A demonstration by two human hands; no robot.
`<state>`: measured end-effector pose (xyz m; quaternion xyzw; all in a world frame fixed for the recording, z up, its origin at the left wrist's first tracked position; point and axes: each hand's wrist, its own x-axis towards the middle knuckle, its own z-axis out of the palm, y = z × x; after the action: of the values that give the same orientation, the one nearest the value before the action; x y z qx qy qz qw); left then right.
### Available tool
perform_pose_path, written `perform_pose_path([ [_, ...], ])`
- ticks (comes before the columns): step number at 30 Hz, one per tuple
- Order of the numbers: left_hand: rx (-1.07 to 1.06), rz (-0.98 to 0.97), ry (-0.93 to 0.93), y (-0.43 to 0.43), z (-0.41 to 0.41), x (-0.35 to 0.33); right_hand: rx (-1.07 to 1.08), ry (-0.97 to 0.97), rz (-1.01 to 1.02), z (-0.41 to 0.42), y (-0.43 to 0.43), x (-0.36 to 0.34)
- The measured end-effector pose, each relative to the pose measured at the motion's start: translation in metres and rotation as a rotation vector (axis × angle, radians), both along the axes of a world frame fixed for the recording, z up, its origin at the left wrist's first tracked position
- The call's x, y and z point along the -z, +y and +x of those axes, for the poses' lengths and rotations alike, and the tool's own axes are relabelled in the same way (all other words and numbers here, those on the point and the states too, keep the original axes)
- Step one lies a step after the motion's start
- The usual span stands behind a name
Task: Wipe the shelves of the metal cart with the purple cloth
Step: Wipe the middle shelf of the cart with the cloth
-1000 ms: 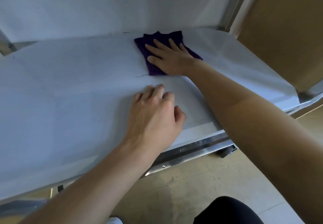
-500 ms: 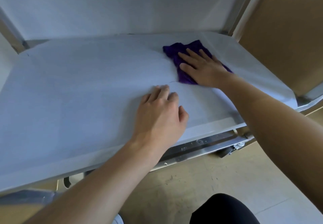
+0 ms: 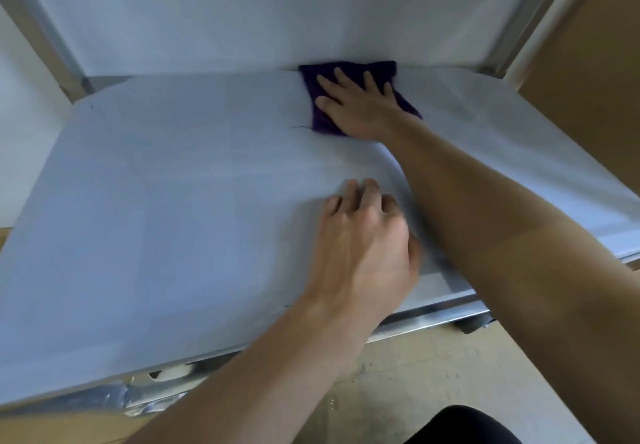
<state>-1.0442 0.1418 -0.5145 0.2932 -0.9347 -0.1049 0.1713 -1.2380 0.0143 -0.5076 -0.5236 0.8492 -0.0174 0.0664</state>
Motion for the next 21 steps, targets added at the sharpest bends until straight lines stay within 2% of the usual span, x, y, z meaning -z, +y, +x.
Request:
perform_pose_path([
  [7, 0.0, 0.019, 0.029, -0.013, 0.01, 0.0, -0.247, 0.108, 0.072, 0.011, -0.014, 0.0],
  [14, -0.033, 0.035, 0.043, -0.015, 0.011, 0.001, -0.198, 0.098, 0.084, -0.004, -0.009, 0.001],
  [21, -0.029, -0.015, 0.056, -0.016, 0.008, 0.007, 0.065, 0.078, 0.044, -0.08, 0.049, 0.001],
])
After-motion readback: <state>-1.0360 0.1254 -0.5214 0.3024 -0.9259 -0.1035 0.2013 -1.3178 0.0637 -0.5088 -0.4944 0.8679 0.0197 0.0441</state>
